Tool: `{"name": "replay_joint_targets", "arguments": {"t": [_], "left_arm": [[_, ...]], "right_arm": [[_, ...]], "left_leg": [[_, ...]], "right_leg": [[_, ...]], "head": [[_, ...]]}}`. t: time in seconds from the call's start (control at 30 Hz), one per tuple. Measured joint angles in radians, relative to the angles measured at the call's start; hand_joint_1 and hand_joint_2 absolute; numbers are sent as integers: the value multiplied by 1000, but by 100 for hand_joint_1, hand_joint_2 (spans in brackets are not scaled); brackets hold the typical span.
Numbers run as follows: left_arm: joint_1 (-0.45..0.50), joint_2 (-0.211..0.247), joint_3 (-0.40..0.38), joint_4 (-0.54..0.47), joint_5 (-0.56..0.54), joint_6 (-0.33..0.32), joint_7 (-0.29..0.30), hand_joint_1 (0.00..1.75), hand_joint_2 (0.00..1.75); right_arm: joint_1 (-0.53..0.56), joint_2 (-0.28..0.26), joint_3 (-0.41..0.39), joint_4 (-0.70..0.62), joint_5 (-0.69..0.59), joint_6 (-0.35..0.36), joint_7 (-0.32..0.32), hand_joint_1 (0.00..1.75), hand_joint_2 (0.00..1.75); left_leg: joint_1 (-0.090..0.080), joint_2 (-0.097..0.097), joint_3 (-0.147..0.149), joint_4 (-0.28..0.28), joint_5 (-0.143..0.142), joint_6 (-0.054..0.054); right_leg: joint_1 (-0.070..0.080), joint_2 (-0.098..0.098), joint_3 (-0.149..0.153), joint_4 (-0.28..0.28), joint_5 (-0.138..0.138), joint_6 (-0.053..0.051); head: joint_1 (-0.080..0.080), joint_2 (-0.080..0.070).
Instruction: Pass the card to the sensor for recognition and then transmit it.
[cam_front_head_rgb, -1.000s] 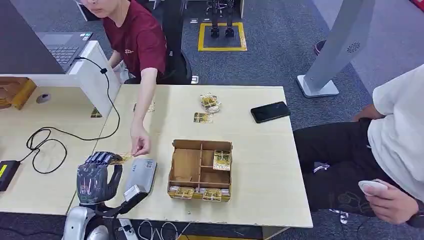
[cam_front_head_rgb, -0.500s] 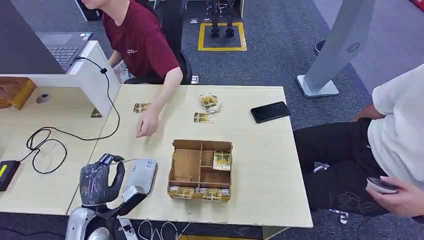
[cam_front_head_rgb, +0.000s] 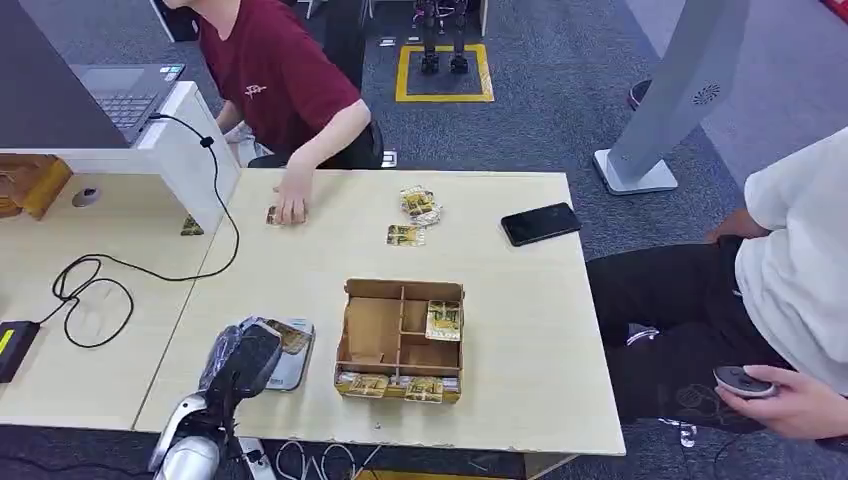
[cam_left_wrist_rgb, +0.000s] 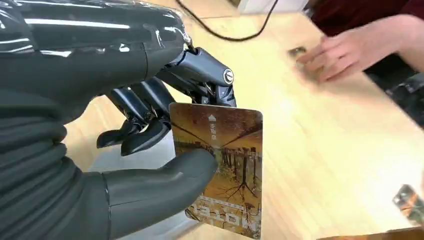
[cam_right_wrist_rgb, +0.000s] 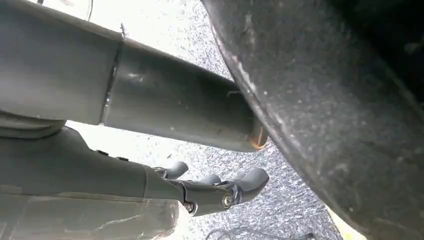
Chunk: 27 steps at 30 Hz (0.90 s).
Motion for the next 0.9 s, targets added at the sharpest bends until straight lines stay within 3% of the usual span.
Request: {"name": "replay_joint_targets", "arguments": {"t": [0.2,0.47,0.9], "left_arm": [[-13,0,0,10,-1,-11,33,175,175],[-33,0,0,55,-101,48,85,175,175],[-64,0,53,199,-120,71,90,175,175]], "right_arm": [[0,2,0,2,0,-1,3,0,0],[0,3,0,2,3,-1,6,0,0],[-3,3,0,2,18,0,13,0,0]], "left_leg": [[0,0,0,0,0,0],[0,0,0,0,0,0],[0,0,0,0,0,0]], "right_leg": [[0,0,0,0,0,0],[0,0,0,0,0,0],[0,0,1,0,0,0]], "head": [[0,0],[0,0],[0,0]]}}
